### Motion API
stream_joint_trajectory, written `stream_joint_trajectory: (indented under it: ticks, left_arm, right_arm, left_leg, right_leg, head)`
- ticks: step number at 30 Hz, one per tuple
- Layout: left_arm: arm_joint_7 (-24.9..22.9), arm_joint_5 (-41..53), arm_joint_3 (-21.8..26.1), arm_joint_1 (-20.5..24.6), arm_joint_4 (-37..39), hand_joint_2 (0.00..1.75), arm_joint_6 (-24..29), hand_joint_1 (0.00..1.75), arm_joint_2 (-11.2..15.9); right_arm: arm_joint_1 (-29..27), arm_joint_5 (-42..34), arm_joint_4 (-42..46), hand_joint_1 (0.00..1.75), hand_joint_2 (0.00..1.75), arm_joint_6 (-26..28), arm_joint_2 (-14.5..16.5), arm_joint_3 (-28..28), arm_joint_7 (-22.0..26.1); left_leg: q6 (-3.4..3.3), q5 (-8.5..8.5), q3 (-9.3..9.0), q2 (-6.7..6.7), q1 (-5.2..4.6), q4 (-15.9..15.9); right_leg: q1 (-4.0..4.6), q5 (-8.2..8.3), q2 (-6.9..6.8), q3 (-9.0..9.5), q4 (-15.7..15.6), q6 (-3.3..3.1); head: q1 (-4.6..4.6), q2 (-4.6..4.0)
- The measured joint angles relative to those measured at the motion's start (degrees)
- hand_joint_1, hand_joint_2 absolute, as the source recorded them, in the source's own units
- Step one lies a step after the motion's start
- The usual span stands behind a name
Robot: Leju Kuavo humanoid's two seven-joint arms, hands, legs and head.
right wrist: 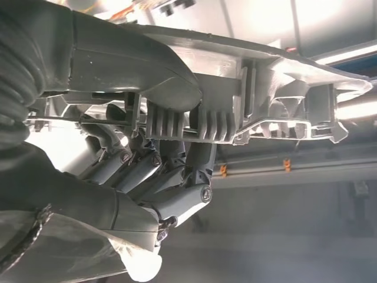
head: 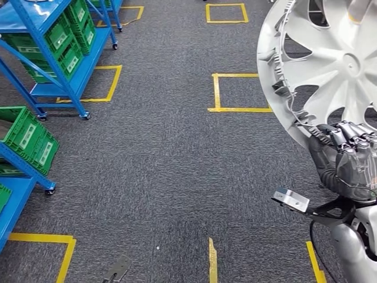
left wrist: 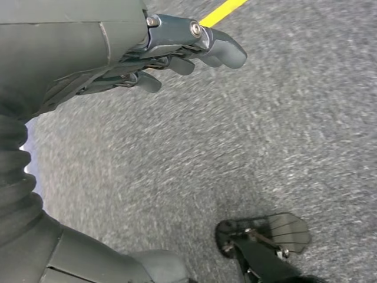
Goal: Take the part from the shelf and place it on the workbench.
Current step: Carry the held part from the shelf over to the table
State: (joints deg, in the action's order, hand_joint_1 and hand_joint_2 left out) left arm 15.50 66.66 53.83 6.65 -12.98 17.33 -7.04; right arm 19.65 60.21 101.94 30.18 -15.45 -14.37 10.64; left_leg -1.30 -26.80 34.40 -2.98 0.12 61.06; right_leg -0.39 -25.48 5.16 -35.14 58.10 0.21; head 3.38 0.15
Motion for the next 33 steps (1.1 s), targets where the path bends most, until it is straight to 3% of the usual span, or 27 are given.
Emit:
stream_joint_trajectory:
  ticks: [2,4,6,8,10,11,12,14,16,18,20,22,24,25,26,28,30,32,33]
  left_arm:
    - [0.0,0.0,0.0,0.1,0.0,1.75,0.0,0.0,0.0]
    - [-0.1,0.0,0.0,0.2,0.0,1.75,0.0,0.0,-0.1]
    - [-0.1,0.1,0.0,0.3,0.0,1.75,0.0,0.0,-0.1]
    - [-0.1,0.1,0.0,0.3,0.0,1.75,0.0,0.0,-0.1]
    - [-0.2,0.1,0.0,0.1,0.0,1.75,0.0,0.0,-0.1]
    - [-0.2,0.1,0.0,0.1,0.0,1.75,0.0,0.0,-0.1]
    - [-0.2,0.1,0.0,0.1,0.0,1.75,0.0,0.0,-0.1]
    - [-0.2,0.2,0.0,0.1,0.0,1.75,0.0,0.0,-0.1]
    - [-0.2,0.2,0.0,0.1,0.0,1.75,0.0,0.0,0.0]
    - [-0.2,0.2,0.0,0.1,0.0,1.75,0.0,0.0,0.0]
    - [-0.2,0.3,0.0,0.2,0.0,1.75,0.0,0.0,0.0]
    - [-0.2,0.4,0.0,0.2,0.0,1.75,0.0,0.0,0.0]
    - [-0.2,0.5,0.0,0.0,0.0,1.75,0.0,0.0,-0.1]
    - [-0.2,0.5,0.0,-0.1,0.0,1.75,0.0,0.0,-0.1]
    - [-0.2,0.5,0.0,-0.2,0.0,1.75,0.0,0.0,-0.1]
    - [-0.2,0.5,0.0,-0.2,0.0,1.75,0.0,0.0,0.0]
    - [-0.2,0.5,0.0,-0.2,0.0,1.75,0.0,0.0,0.2]
    - [-0.2,0.6,0.0,-0.2,0.0,1.75,-0.1,0.0,0.4]
    - [-0.2,0.6,0.0,-0.2,0.0,1.75,-0.1,0.0,0.4]
  right_arm:
    - [0.5,0.8,-0.3,1.75,1.75,0.0,-0.3,-0.1,-0.3]
    - [0.8,1.4,-0.6,1.75,1.75,0.0,-0.6,-0.2,-0.5]
    - [1.2,1.9,-0.9,1.75,1.75,0.0,-1.0,-0.3,-0.7]
    - [1.5,2.2,-1.2,1.75,1.75,0.0,-1.2,-0.6,-1.0]
    - [1.6,2.6,-1.6,1.75,1.75,0.0,-1.4,-0.9,-1.2]
    - [1.6,2.8,-1.8,1.75,1.75,0.0,-1.6,-1.1,-1.3]
    - [1.6,3.0,-1.9,1.75,1.75,0.0,-1.8,-1.2,-1.3]
    - [1.7,3.3,-2.0,1.75,1.75,0.0,-2.2,-1.3,-1.4]
    - [2.0,3.3,-2.1,1.75,1.75,0.0,-2.4,-1.3,-1.4]
    - [2.1,3.7,-2.2,1.75,1.75,0.0,-2.6,-1.4,-1.4]
    - [2.1,4.8,-2.2,1.75,1.75,0.0,-3.0,-1.4,-1.9]
    - [2.2,6.0,-2.3,1.75,1.75,0.0,-3.3,-1.4,-2.4]
    - [2.2,6.8,-2.5,1.75,1.75,0.0,-3.5,-1.4,-2.8]
    - [2.2,7.2,-2.6,1.75,1.75,0.1,-3.6,-1.4,-3.0]
    - [2.1,7.6,-2.7,1.75,1.75,0.1,-3.7,-1.4,-3.2]
    - [2.1,8.0,-2.9,1.75,1.75,0.1,-4.0,-1.4,-3.4]
    - [2.0,8.2,-3.1,1.75,1.75,0.2,-4.2,-1.3,-3.4]
    - [1.8,8.4,-3.3,1.75,1.75,0.2,-4.5,-1.3,-3.4]
    - [1.6,8.5,-3.4,1.75,1.75,0.2,-4.6,-1.3,-3.4]
  left_leg:
    - [-0.06,0.06,-0.78,-0.63,-0.1,-2.1]
    - [-0.23,0.35,-0.97,0.45,-0.11,-2.9]
    - [-0.63,0.83,-1.24,1.68,0.05,-3.7]
    - [-0.85,0.95,-1.25,2.9,0.04,-3.8]
    - [-0.88,0.9,-1.16,4.23,0.01,-3.8]
    - [-0.84,0.85,-1.13,4.87,0.03,-3.8]
    - [-0.74,0.78,-1.16,5.44,0.08,-3.8]
    - [-0.27,0.49,-1.22,6.41,0.01,-3.6]
    - [0.32,0.19,-1.26,7.25,-0.27,-3.2]
    - [0.76,-0.03,-1.41,8.15,-0.36,-3.0]
    - [1.3,-1.03,-1.31,7.68,-0.1,-2.1]
    - [1.72,-4.05,0.65,5.44,0.15,2.7]
    - [1.69,-7.52,4.29,3.83,0.18,10.7]
    - [1.53,-8.13,5.62,3.56,0.15,13.4]
    - [1.26,-7.57,6.11,3.4,0.1,14.0]
    - [0.47,-3.56,4.22,2.64,-0.13,8.9]
    - [-0.29,0.03,1.17,0.25,-0.32,1.5]
    - [-0.64,0.66,-0.19,-1.02,-0.44,-1.8]
    - [-0.71,0.59,-0.3,-0.56,-0.49,-2.2]
  right_leg:
    - [-0.2,0.33,1.0,-0.57,0.0,0.59]
    - [-0.38,0.49,1.35,-1.08,-0.1,1.25]
    - [-0.26,-1.21,-0.91,-2.62,2.4,1.65]
    - [-0.24,-4.64,-3.76,-5.98,9.2,1.98]
    - [-0.39,-6.46,-4.65,-8.62,14.9,2.42]
    - [-0.48,-6.04,-4.84,-8.62,15.0,2.6]
    - [-0.59,-4.59,-5.23,-7.2,12.6,2.75]
    - [-0.58,-1.66,-7.15,-2.51,4.7,2.85]
    - [-0.35,-0.65,-8.28,0.23,0.1,2.16]
    - [-0.2,-0.73,-7.33,0.22,-0.1,1.16]
    - [-0.28,-0.69,-6.31,0.24,-0.1,0.46]
    - [-0.36,-0.62,-5.37,0.35,-0.1,-0.11]
    - [-0.19,-0.64,-4.16,0.36,-0.1,-0.4]
    - [-0.06,-0.64,-3.42,0.38,-0.1,-0.47]
    - [0.06,-0.64,-2.64,0.4,-0.1,-0.5]
    - [0.18,-0.64,-1.17,0.49,-0.1,-0.52]
    - [0.17,-0.6,0.07,0.41,0.0,-0.39]
    - [-0.06,-0.41,1.17,-0.01,0.0,0.06]
    - [-0.18,-0.26,1.72,-0.2,-0.1,0.38]
  head:
    - [0.03,0.0]
    - [0.06,0.0]
    - [-0.12,0.0]
    - [-0.3,0.0]
    - [-0.32,0.0]
    - [-0.32,0.0]
    - [-0.33,0.0]
    - [-0.38,0.0]
    - [-0.28,0.0]
    - [-0.16,0.0]
    - [-0.13,0.0]
    - [-0.01,0.0]
    - [0.04,0.0]
    - [0.04,0.0]
    - [0.03,0.0]
    - [0.03,0.0]
    - [-0.03,0.0]
    - [0.11,0.0]
    - [0.2,0.0]
